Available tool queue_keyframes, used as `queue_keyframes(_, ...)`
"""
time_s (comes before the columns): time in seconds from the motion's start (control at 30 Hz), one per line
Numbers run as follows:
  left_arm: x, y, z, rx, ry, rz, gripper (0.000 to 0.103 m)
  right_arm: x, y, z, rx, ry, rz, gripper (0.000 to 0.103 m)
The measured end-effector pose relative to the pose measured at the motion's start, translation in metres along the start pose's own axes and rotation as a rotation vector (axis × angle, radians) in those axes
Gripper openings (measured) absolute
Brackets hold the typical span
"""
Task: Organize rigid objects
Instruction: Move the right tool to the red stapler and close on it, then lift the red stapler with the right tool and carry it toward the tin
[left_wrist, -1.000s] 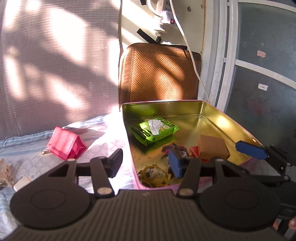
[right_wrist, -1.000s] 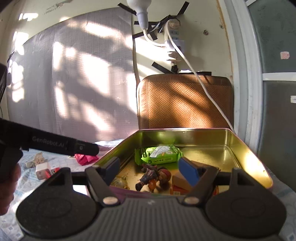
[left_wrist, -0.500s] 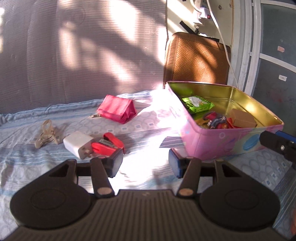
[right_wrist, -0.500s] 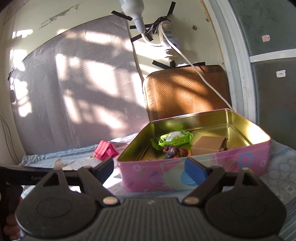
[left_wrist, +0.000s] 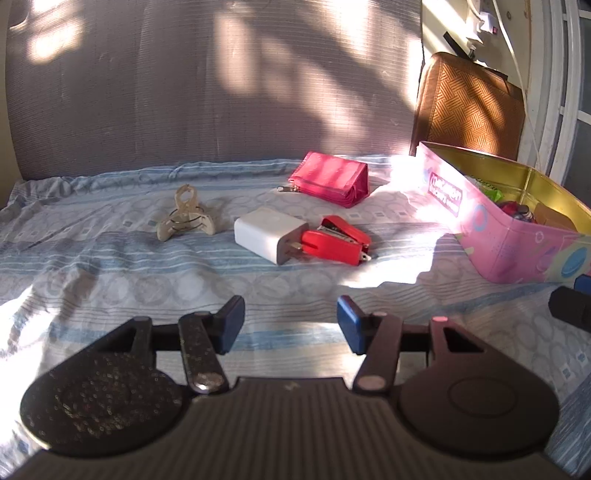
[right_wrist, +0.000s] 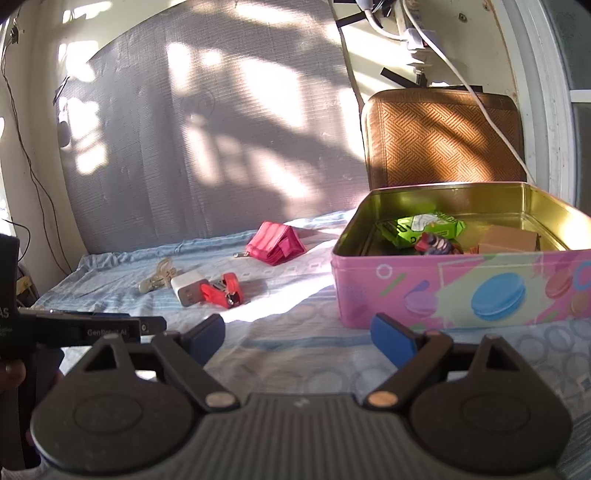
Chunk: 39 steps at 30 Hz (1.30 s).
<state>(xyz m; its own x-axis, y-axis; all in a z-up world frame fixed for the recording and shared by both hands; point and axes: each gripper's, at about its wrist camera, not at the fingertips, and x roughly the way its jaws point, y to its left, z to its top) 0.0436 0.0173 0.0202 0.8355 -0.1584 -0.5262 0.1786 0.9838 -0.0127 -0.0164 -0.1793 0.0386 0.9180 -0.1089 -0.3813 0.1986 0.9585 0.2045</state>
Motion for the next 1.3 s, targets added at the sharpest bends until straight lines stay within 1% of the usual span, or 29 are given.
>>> queue_keyframes(0.27, 0.003, 0.024, -0.008, -0.03, 0.011, 0.024, 0.058, 0.01, 0.017, -0.004, -0.033, 0.041, 0.019, 0.088)
queue_keyframes(0.4, 0.004, 0.041, -0.009, -0.066, 0.015, 0.034, 0.058, 0.016, 0.026, -0.004, -0.061, 0.059, 0.038, 0.087)
queue_keyframes(0.5, 0.005, 0.055, -0.007, -0.101, 0.014, 0.049, 0.058, 0.023, 0.035, -0.001, -0.1, 0.073, 0.062, 0.082)
queue_keyframes(0.57, 0.008, 0.061, -0.009, -0.11, 0.018, 0.072, 0.058, 0.034, 0.044, 0.006, -0.152, 0.088, 0.098, 0.072)
queue_keyframes(0.6, 0.01, 0.065, -0.01, -0.124, 0.029, 0.07, 0.058, 0.041, 0.051, 0.009, -0.192, 0.093, 0.117, 0.069)
queue_keyframes(0.67, 0.011, 0.071, -0.01, -0.157, 0.024, 0.047, 0.059, 0.06, 0.066, 0.016, -0.273, 0.102, 0.121, 0.061)
queue_keyframes(0.7, 0.011, 0.071, -0.011, -0.161, 0.024, 0.044, 0.059, 0.072, 0.072, 0.02, -0.303, 0.111, 0.121, 0.059)
queue_keyframes(0.77, 0.01, 0.071, -0.011, -0.157, 0.018, 0.041, 0.059, 0.103, 0.083, 0.028, -0.347, 0.15, 0.119, 0.051)
queue_keyframes(0.83, 0.01, 0.071, -0.012, -0.158, 0.015, 0.038, 0.059, 0.13, 0.093, 0.032, -0.393, 0.174, 0.095, 0.047)
queue_keyframes(0.97, 0.01, 0.073, -0.012, -0.171, 0.009, 0.031, 0.058, 0.181, 0.104, 0.031, -0.472, 0.24, 0.049, 0.046)
queue_keyframes(1.0, 0.01, 0.073, -0.013, -0.172, 0.009, 0.03, 0.058, 0.186, 0.103, 0.031, -0.464, 0.226, 0.058, 0.046)
queue_keyframes(1.07, 0.01, 0.073, -0.013, -0.174, 0.008, 0.028, 0.058, 0.189, 0.102, 0.032, -0.446, 0.233, 0.083, 0.04)
queue_keyframes(1.17, 0.009, 0.074, -0.013, -0.18, 0.006, 0.021, 0.058, 0.175, 0.099, 0.028, -0.436, 0.227, 0.121, 0.034)
queue_keyframes(1.3, 0.009, 0.075, -0.013, -0.182, 0.005, 0.01, 0.059, 0.137, 0.088, 0.014, -0.433, 0.234, 0.178, 0.033)
